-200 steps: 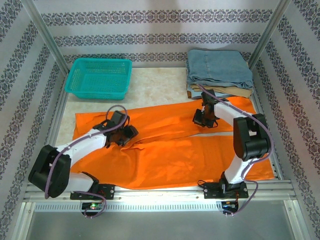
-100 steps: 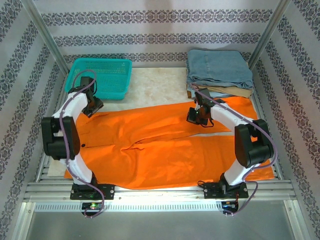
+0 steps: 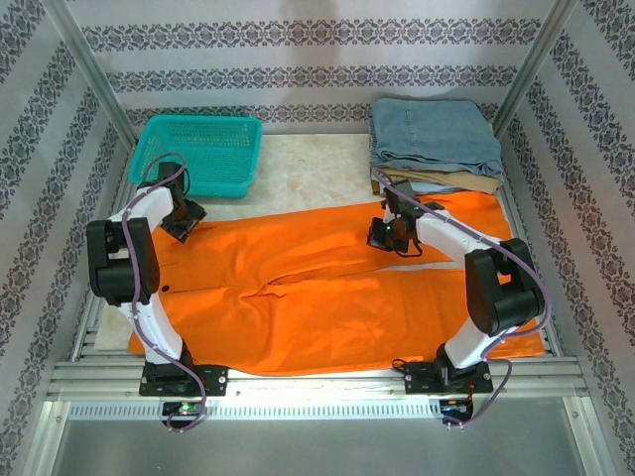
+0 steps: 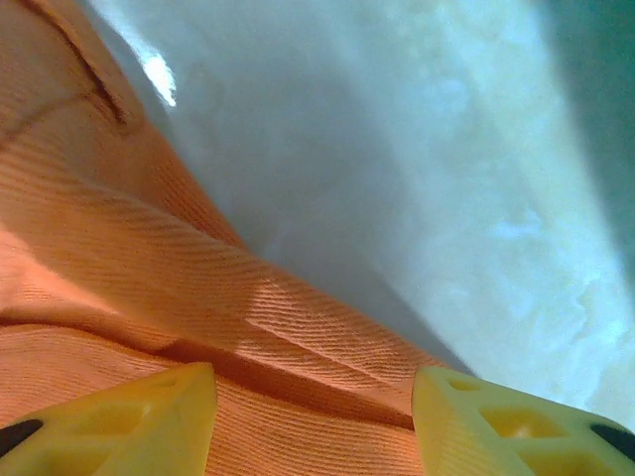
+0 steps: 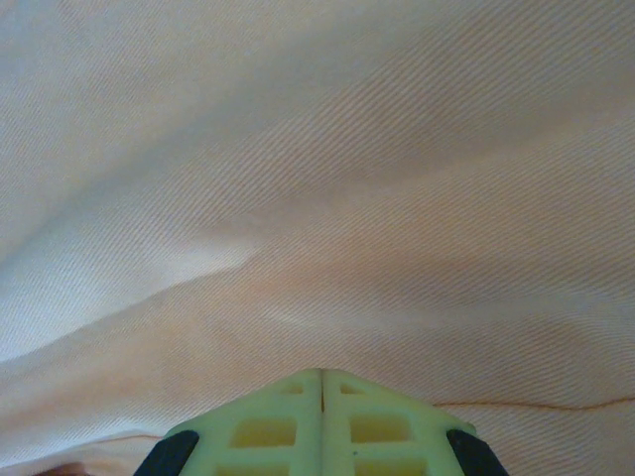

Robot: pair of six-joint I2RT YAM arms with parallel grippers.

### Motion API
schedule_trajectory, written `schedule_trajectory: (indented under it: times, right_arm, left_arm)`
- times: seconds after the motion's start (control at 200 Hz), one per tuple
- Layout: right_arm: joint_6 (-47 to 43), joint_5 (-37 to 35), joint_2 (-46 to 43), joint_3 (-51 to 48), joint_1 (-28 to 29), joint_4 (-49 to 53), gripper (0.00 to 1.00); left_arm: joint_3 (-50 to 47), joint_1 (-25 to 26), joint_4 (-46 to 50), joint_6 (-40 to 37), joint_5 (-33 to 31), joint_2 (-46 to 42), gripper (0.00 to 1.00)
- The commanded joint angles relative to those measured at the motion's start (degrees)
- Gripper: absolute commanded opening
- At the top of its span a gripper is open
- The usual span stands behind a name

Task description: Fold and stack the trousers

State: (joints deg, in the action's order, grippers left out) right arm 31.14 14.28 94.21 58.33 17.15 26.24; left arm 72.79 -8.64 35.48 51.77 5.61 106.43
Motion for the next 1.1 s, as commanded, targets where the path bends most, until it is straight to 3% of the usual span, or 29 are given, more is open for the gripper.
schedule_trajectory:
  times: [0.0, 0.12, 0.205, 0.34, 0.475, 0.809, 1.094]
  right_arm:
    - [-0.99, 0.43, 0.69, -0.01, 0.52, -1.39, 0.00]
    - [-0.91, 0.48, 1.40, 0.12, 0.54, -1.56, 0.00]
    - [-1.05, 0.46, 1.26, -0.02, 0.62, -1.69, 0.00]
    - [-1.08, 0.48, 1.04, -0.47, 0.67, -1.66, 0.00]
    - [-0.97, 0.61, 1.49, -0.49, 0.70, -2.07, 0.00]
    - [-0.91, 0.08, 0.90, -0.93, 0.97, -2.60, 0.00]
    - [-0.85, -0.19, 1.14, -1.44, 0.96, -2.73, 0.00]
  left_arm:
    - [-1.69, -0.24, -2.74, 3.87, 1.39, -1.82, 0.64]
    - [-0.90, -0.24, -1.08, 5.71, -0.47, 1.04, 0.63]
    - [-1.44, -0.32, -1.64, 6.33, -0.56, 2.35, 0.41]
    - [-1.69, -0.41, -3.24, 6.02, 0.88, 2.00, 0.25]
    - [1.21, -0.41, -1.35, 4.97, 2.74, 1.48, 0.00]
    - [4.01, -0.82, 0.81, 2.64, 2.80, -3.20, 0.00]
    - [0.03, -4.28, -2.68, 3.33, 5.99, -10.43, 0.00]
